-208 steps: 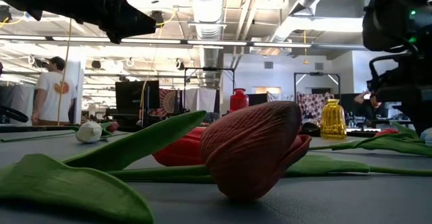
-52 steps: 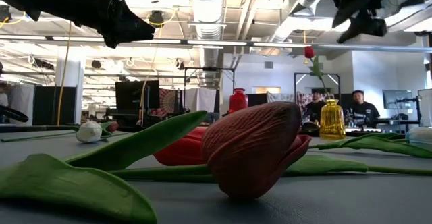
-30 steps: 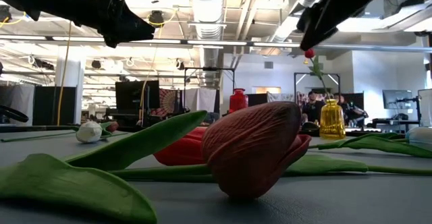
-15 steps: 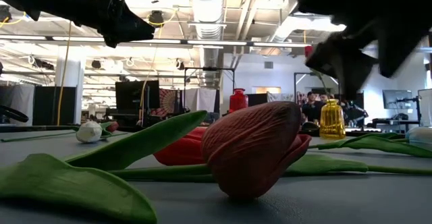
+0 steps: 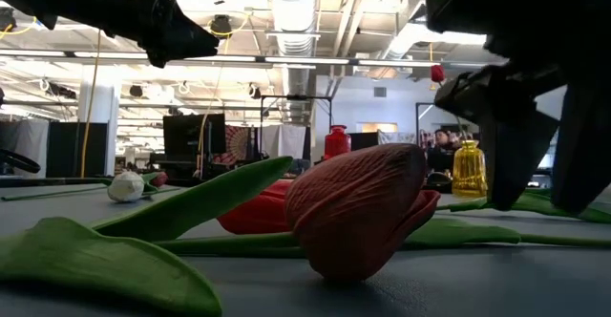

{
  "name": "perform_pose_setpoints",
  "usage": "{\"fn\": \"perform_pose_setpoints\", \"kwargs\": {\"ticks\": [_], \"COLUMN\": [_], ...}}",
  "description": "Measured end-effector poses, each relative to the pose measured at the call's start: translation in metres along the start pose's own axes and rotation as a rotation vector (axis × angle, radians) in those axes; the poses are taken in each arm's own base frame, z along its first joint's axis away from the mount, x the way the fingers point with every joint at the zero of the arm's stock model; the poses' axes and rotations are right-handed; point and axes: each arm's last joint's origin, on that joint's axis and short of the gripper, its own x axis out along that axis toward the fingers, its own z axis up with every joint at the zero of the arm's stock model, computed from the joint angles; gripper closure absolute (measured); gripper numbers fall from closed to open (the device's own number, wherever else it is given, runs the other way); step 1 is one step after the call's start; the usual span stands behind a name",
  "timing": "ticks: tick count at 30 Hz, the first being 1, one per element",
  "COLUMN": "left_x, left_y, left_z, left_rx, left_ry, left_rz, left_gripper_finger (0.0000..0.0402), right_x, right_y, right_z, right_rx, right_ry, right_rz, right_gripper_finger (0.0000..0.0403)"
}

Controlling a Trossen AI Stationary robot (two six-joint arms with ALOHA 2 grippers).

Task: Sort flowers into vase by color
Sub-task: Put the red tulip into the yellow vase

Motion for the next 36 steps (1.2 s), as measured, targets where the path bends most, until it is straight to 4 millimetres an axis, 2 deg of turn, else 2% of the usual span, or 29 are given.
{"fn": "perform_pose_setpoints", "kwargs": {"ticks": [6,11,19,22,25,27,30,36], "left_x": [0.0,0.0,0.0,0.0,0.0,0.0,0.0,0.0], "left_y": [-0.001,-0.001,-0.001,-0.001,-0.001,-0.001,-0.001,-0.001], "left_z": [0.0,0.0,0.0,0.0,0.0,0.0,0.0,0.0], "left_rx": [-0.002,-0.003,0.005,0.007,0.008,0.019,0.026,0.033], "left_ry": [0.001,0.001,0.001,0.0,-0.001,0.0,-0.001,-0.005], "left_rz": [-0.018,-0.019,-0.023,-0.023,-0.022,-0.018,-0.018,-0.018], "left_gripper_finger": [0.0242,0.0242,0.0242,0.0242,0.0242,0.0242,0.0242,0.0242], "right_x": [0.017,0.027,0.02,0.012,-0.003,-0.02,-0.049,-0.12], "right_y": [0.005,0.011,0.011,0.005,-0.008,-0.016,-0.028,-0.055], "right_z": [-0.003,-0.011,-0.012,-0.008,-0.003,0.006,0.014,0.022], "right_rx": [0.046,0.036,0.054,0.073,0.107,0.138,0.161,0.196], "right_ry": [0.036,0.058,0.056,0.054,0.044,-0.026,-0.138,-0.519], "right_rz": [-0.033,-0.09,-0.103,-0.097,-0.111,-0.14,-0.235,-0.39], "right_gripper_finger": [0.0214,0.0254,0.0377,0.0387,0.0381,0.0384,0.0387,0.0386]}}
